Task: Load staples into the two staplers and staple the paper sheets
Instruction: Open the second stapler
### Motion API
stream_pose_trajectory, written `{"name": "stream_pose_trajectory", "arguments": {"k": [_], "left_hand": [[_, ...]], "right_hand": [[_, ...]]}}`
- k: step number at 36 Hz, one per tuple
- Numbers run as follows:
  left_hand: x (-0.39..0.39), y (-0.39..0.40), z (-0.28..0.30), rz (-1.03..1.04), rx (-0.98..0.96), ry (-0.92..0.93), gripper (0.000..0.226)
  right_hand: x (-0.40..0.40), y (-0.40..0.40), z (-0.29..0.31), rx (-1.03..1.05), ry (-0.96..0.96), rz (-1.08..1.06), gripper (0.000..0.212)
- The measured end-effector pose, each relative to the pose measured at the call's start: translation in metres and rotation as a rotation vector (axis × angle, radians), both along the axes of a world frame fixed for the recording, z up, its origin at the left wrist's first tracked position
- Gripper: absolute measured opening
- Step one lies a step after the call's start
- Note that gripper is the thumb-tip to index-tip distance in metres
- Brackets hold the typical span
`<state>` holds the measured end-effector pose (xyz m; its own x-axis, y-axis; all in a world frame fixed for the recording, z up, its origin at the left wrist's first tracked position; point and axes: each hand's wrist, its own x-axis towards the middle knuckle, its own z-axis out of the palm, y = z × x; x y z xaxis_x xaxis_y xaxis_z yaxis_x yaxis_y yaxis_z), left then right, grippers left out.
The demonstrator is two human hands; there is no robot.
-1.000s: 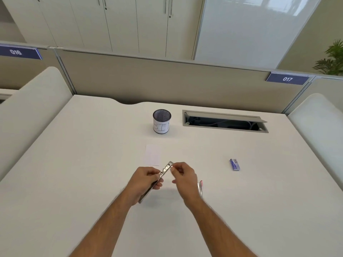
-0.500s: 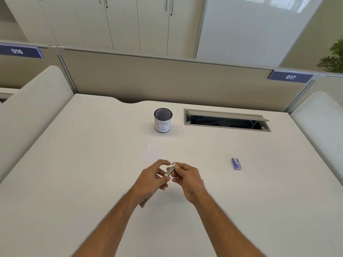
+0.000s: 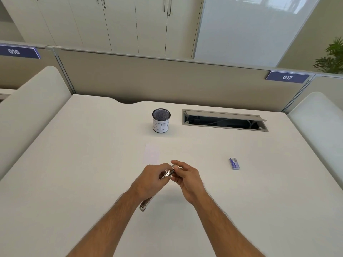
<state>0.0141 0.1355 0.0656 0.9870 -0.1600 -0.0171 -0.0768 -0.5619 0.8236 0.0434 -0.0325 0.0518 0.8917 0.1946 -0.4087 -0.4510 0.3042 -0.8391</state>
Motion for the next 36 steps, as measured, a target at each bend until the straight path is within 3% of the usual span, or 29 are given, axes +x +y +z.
{"name": "stream_pose_trajectory", "arguments": {"k": [4, 8, 20, 29, 36], "left_hand": [[0.002, 0.001, 0.003, 0.026, -0.022, 0.034, 0.008], [0.003, 0.0, 0.007, 0.055, -0.057, 0.05, 0.016], [0.0, -0.009, 0.005, 0.245, -0.135, 0.074, 0.01], [0.0, -0.019, 0.007, 0.242, 0.115, -0.007, 0.004], [0.0, -0.016, 0.009, 0.11, 0.247, -0.063, 0.022]], "right_hand": [[0.0, 0.002, -0.001, -0.024, -0.027, 0.002, 0.022], [-0.001, 0.005, -0.003, -0.05, -0.051, 0.024, 0.022], [-0.004, 0.008, -0.001, -0.072, -0.072, 0.004, 0.022], [-0.003, 0.012, 0.004, -0.125, -0.077, -0.017, 0.021], [0.0, 0.012, 0.007, -0.179, -0.048, -0.043, 0.02]]}}
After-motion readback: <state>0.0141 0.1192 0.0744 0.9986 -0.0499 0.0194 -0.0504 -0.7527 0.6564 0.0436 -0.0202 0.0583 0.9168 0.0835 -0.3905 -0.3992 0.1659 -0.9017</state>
